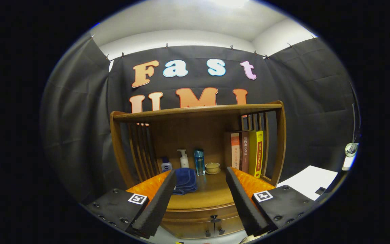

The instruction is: Pull open the drawer, take out the items inside it, and place them on the countertop above the cabinet.

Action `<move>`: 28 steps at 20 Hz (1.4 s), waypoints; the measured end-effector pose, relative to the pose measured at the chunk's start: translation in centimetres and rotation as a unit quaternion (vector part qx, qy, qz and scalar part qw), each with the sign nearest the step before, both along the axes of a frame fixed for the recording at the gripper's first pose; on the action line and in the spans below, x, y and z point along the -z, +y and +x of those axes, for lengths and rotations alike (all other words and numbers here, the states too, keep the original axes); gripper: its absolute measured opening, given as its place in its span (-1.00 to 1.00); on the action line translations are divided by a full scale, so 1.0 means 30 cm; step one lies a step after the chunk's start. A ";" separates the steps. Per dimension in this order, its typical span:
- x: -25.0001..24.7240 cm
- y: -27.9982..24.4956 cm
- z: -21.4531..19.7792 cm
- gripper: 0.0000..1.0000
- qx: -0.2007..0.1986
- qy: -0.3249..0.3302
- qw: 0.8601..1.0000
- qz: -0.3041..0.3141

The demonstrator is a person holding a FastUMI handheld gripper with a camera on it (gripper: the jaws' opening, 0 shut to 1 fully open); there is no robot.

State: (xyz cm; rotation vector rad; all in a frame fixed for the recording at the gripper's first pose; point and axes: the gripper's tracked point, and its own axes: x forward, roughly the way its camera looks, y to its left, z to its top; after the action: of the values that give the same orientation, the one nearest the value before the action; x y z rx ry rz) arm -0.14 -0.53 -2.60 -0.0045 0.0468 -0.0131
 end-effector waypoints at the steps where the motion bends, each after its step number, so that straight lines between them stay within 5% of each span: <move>1: 0.003 -0.002 0.002 0.96 -0.001 0.000 1.000 0.001; 7: 0.123 -0.011 0.001 0.96 -0.015 -0.002 1.000 -0.013; 17: 0.602 -0.075 0.058 0.96 -0.031 0.025 0.998 -0.052; 28: 1.056 -0.203 0.093 0.95 -0.009 0.135 0.990 -0.031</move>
State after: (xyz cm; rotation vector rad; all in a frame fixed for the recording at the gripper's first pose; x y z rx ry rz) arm 2.64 -6.61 -34.27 -0.0693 0.3165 0.0046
